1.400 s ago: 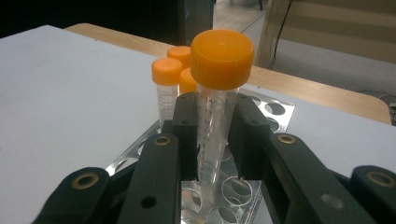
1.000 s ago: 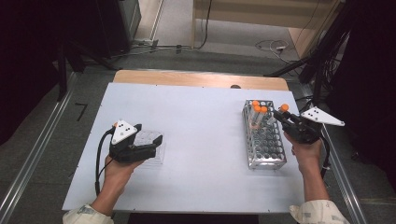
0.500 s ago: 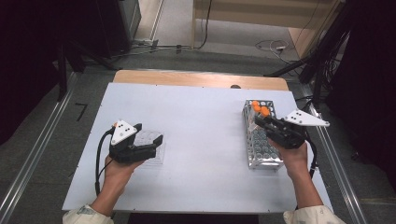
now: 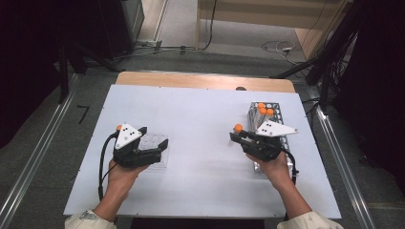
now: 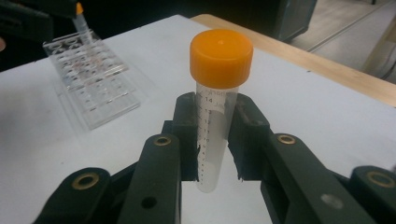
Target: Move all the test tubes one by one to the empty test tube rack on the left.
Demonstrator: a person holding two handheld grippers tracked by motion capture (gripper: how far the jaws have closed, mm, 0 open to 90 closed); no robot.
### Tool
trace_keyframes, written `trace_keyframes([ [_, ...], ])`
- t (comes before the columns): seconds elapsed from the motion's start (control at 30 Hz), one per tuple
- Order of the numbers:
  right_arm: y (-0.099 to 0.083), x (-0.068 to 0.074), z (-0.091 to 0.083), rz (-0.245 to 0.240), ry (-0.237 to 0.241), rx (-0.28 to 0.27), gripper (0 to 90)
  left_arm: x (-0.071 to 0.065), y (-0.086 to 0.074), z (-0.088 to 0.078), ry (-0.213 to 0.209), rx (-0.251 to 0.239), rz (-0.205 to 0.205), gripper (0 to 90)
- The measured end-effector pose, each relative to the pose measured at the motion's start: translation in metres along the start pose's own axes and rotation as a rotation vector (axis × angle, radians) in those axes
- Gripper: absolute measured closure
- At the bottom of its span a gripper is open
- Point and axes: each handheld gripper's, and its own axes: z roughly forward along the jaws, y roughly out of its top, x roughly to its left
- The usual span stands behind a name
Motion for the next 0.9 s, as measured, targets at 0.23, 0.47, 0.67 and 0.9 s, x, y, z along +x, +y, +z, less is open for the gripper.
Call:
trace_keyframes([
  [0.23,-0.003,0.018,0.016,-0.018,0.058,0.037,71.7,-0.007,-0.001,0.003,-0.022,0.009,0.014,17.5],
  [0.47,-0.006,0.034,0.030,-0.048,0.096,0.065,71.7,-0.021,-0.003,0.008,-0.068,0.013,0.039,13.7],
  [0.67,-0.008,0.045,0.038,-0.065,0.124,0.082,71.7,-0.034,-0.004,0.012,-0.107,0.023,0.059,13.8],
  [0.9,-0.011,0.058,0.048,-0.078,0.162,0.101,71.6,-0.045,-0.004,0.014,-0.141,0.021,0.070,14.8],
])
